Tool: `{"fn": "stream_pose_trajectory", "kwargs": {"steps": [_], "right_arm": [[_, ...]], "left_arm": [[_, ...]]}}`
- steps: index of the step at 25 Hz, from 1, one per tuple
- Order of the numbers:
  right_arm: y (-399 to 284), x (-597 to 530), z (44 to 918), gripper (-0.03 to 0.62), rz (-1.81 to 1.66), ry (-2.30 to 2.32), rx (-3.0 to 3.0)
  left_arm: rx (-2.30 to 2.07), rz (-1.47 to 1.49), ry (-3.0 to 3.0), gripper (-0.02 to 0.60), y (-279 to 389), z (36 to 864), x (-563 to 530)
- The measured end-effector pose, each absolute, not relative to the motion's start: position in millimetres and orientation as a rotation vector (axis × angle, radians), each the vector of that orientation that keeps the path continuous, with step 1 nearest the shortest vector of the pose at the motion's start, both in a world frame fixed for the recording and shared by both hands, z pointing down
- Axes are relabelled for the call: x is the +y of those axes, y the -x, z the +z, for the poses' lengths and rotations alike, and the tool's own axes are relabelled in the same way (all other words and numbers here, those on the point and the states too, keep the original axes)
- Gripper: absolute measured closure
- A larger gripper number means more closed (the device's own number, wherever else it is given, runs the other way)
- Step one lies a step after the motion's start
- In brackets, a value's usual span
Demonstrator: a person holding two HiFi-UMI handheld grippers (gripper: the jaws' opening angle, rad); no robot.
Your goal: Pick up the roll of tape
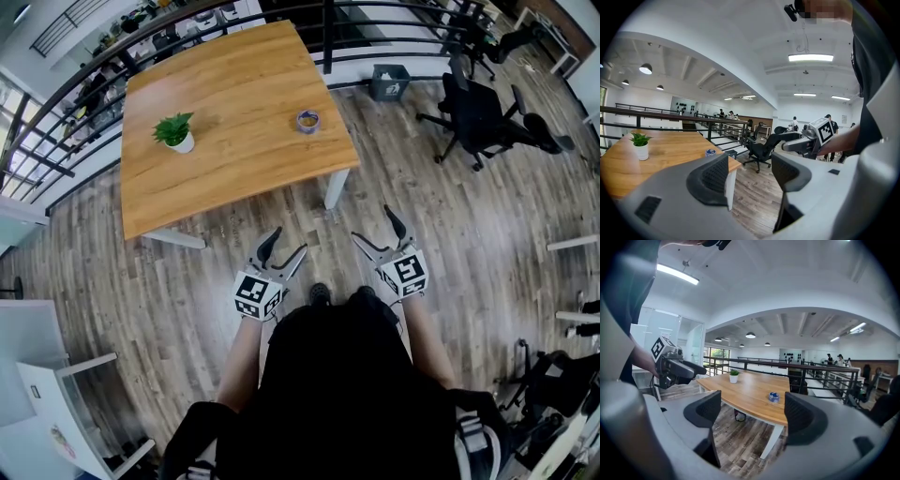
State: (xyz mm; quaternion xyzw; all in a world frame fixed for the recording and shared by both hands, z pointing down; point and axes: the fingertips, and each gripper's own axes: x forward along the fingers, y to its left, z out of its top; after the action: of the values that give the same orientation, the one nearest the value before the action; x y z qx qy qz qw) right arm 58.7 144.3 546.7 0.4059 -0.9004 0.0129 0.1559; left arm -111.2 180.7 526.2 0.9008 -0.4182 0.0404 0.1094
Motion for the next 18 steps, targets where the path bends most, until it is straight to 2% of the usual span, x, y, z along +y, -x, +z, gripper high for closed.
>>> {"fn": "stream_pose_trajectory", "kwargs": {"steps": [18], "right_arm": [[-56,143,559,0.175,0.060,-1.151,-2.563]], "left_arm": [[-1.229,0.117,-2.623,0.293,121,533,179]]}}
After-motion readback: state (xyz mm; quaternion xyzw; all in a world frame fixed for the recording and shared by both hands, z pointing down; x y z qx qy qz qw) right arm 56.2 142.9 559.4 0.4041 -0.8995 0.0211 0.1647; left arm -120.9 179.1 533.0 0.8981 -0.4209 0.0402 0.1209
